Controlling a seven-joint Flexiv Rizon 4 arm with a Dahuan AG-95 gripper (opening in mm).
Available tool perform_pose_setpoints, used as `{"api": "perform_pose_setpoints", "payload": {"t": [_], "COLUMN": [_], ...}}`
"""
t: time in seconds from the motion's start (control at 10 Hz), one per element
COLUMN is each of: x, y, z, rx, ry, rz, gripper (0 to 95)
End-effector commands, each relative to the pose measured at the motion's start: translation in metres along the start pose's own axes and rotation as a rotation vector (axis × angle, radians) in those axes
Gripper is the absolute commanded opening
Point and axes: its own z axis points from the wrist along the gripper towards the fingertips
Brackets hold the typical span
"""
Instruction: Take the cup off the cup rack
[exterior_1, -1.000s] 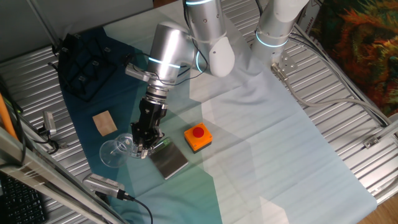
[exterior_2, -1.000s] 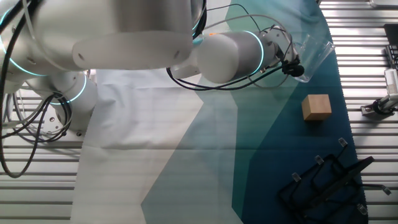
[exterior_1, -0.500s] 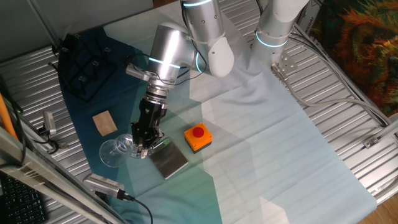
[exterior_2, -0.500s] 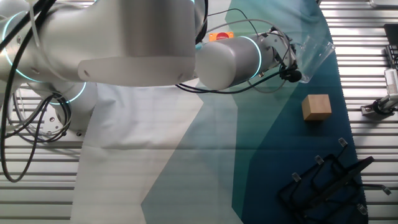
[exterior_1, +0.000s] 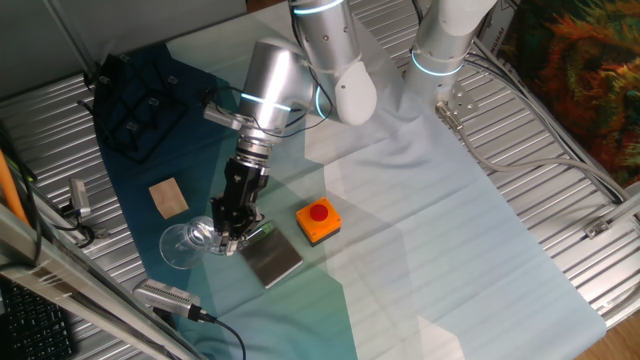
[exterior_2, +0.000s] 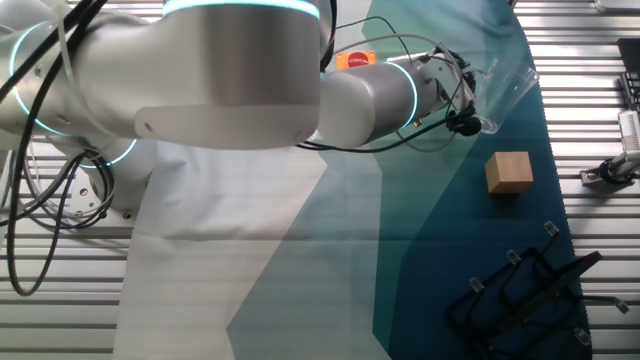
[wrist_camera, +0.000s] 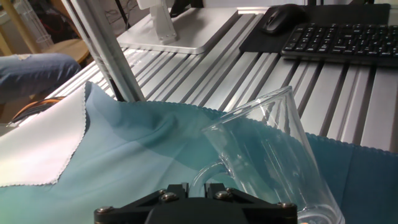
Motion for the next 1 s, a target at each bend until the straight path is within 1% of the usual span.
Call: {"api": "perform_pose_setpoints", "payload": {"t": [0.1, 0.5, 1.0], "x": [-0.0003, 0.0, 0.0001], "y": [0.0006, 0.0001, -0.0002], "z": [0.0, 0.0004, 0.0006], "rx": [0.001, -0.003, -0.006], "ry": [-0.002, -0.018, -0.026], "rz": [0.002, 0.003, 0.003], "gripper": [0.0, 0.0, 0.0]}}
